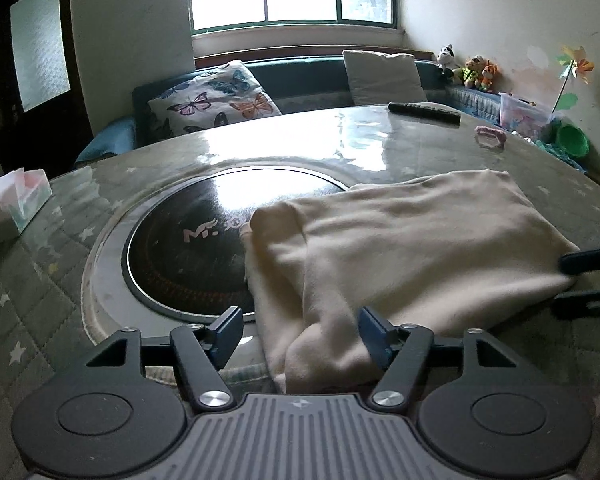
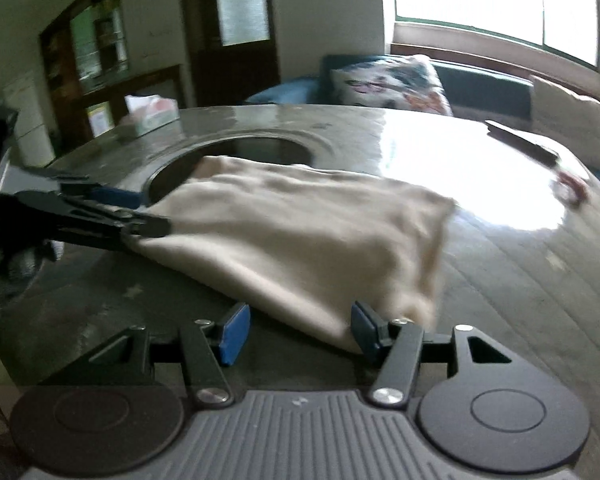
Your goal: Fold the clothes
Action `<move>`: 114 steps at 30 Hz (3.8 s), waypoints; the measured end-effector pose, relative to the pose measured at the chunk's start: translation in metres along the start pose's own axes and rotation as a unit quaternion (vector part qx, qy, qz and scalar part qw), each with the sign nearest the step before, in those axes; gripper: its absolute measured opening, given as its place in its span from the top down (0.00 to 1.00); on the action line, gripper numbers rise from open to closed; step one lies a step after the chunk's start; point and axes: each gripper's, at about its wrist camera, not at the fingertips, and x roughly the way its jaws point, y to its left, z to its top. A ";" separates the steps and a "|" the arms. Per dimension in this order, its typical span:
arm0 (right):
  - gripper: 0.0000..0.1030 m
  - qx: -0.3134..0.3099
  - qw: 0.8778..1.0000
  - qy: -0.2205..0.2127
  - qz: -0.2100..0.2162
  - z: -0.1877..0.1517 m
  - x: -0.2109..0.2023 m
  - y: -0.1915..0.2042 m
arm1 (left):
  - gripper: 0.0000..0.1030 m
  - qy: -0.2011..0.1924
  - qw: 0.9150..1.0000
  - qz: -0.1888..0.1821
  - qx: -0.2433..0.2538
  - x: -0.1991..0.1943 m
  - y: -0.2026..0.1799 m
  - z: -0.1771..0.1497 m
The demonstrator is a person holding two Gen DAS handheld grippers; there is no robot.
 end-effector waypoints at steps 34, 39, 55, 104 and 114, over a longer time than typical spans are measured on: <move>0.18 0.030 0.999 -0.015 0.012 0.052 0.053 -0.039 | 0.00 0.022 0.995 0.076 -0.061 0.051 0.038 0.047; 0.18 0.037 0.999 -0.018 0.006 0.055 0.048 -0.049 | 0.00 0.017 0.995 0.074 -0.071 0.052 0.043 0.053; 0.16 0.047 0.999 -0.014 0.006 0.075 0.069 -0.063 | 0.00 0.027 0.994 0.085 -0.065 0.080 0.042 0.066; 0.14 -0.235 0.968 -0.004 0.083 0.054 0.064 0.128 | 0.00 0.012 0.987 0.089 -0.135 0.012 0.074 0.040; 0.63 -0.328 0.941 -0.006 0.077 0.044 0.079 0.171 | 0.00 0.028 0.979 0.030 -0.200 0.005 0.077 0.032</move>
